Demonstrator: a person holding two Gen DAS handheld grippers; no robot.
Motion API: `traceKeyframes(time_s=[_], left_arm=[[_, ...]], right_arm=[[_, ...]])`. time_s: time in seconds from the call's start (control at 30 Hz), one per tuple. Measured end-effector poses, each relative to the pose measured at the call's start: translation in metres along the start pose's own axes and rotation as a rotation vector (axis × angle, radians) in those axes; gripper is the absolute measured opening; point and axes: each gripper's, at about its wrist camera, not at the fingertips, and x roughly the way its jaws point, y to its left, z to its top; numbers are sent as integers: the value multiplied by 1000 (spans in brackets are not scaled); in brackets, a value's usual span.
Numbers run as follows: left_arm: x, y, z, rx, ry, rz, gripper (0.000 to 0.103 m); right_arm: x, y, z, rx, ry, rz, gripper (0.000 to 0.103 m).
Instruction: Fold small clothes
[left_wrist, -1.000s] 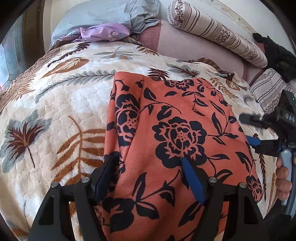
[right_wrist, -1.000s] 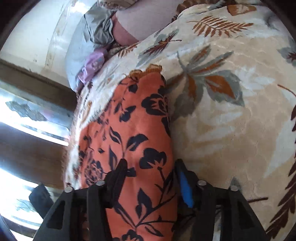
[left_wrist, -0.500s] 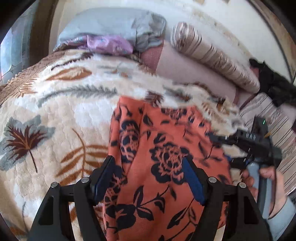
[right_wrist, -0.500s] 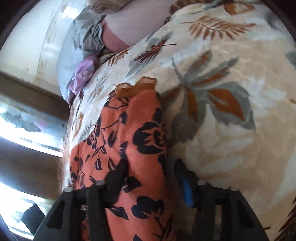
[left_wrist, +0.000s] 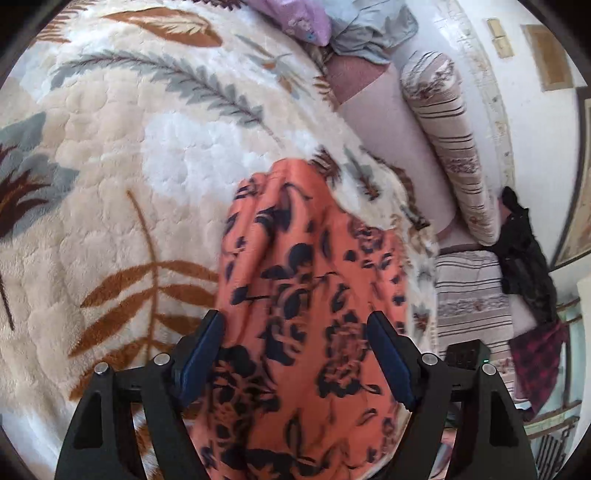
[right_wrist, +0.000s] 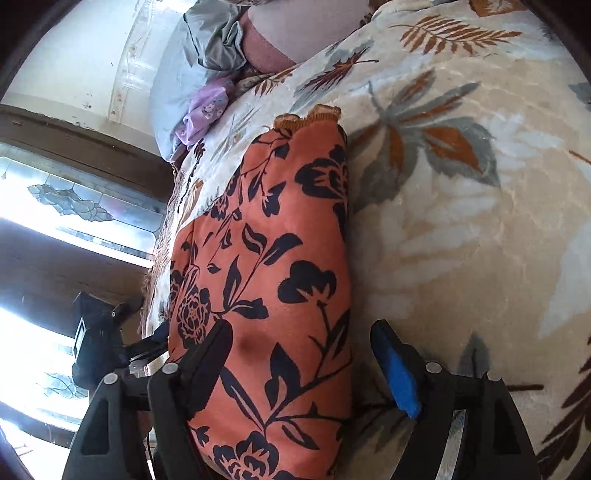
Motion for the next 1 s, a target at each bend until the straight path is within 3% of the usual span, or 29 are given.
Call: traceKeyframes(time_s=[0.03,0.07,0.1,0.23,0.33,0.47,0.6,0.67,0.7,0.73,0.77,0.83,0.9,1.0], left_arm=[[8,8,-2,-14,26,7,49],[8,14,-3,-31,15,-27,47],[6,17,-3,-47,11,-52,43],[7,7,-5,-1,7,-22,36],[6,-8,-6,19,-18,-41,28],[13,-51,-4,78,-47,-105,27],[47,-103,-4,125,-28,-146,33],[91,-115,-8,146,53,-45,40],[114,-114,-10,136,107,40,47],[123,-112,-13,122,111,30,53],[117,-114,-15,121,75,10,56],[101,-122,-21,159,41,66,57],[81,-128,-26,240,-6,119,58],[48,-139,-44,327,-96,153,59]], right_arm=[[5,-1,4,8,-4,17,79],[4,-2,4,-2,1,15,74],[8,4,7,-31,27,8,48],[4,40,12,-193,25,-112,37],[-22,63,16,-263,-41,-107,32],[-74,74,21,-335,-148,-130,31],[-121,25,37,-247,-219,-156,31],[-119,-25,49,-137,-175,-164,36],[-115,-52,52,-57,-160,-200,44],[-112,-79,50,22,-154,-265,53],[-111,-98,44,68,-143,-289,53],[-123,-109,29,89,-198,-188,57],[-137,-103,19,51,-252,-206,58],[-155,-79,13,7,-334,-135,58]])
